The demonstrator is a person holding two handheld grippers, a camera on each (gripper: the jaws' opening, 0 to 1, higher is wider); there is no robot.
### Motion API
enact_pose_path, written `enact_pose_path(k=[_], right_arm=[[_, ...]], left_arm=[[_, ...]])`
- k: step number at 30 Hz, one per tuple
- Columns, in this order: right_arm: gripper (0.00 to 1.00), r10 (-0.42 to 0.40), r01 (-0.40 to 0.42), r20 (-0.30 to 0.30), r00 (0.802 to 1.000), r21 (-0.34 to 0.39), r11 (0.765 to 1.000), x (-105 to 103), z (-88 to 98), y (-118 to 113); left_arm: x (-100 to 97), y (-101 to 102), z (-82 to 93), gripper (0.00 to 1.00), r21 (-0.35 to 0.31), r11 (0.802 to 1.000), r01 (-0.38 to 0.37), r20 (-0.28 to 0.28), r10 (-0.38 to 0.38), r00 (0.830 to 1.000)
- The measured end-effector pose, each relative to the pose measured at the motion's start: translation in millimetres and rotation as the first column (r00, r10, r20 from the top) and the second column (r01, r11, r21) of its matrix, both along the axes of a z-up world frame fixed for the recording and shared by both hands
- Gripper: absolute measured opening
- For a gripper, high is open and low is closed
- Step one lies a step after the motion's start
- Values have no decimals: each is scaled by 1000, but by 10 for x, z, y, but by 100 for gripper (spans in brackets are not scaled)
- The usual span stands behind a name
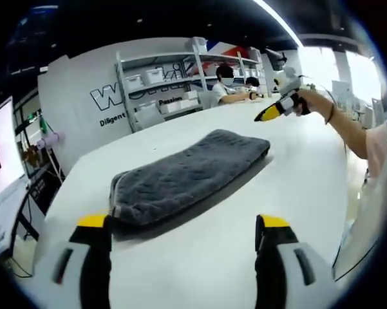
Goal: Fold the towel on the table until its edges align and the towel forms a compact rectangular stack.
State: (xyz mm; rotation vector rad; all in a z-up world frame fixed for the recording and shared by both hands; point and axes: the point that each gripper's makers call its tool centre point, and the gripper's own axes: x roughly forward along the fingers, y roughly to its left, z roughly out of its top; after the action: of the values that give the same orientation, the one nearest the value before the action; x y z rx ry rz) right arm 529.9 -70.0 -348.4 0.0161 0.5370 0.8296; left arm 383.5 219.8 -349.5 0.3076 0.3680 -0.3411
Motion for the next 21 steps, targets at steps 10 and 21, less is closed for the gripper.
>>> enact_pose_path(k=[10, 21], right_arm=[[52, -11, 9, -94, 996, -23, 1000, 212, -358, 340], [25, 11, 11, -264, 965, 82, 997, 15, -603, 462]], left_arm=[[-20, 44, 45, 98, -14, 1000, -3, 16, 3, 1000], [-72, 144, 85, 98, -23, 999, -29, 31, 30, 999]])
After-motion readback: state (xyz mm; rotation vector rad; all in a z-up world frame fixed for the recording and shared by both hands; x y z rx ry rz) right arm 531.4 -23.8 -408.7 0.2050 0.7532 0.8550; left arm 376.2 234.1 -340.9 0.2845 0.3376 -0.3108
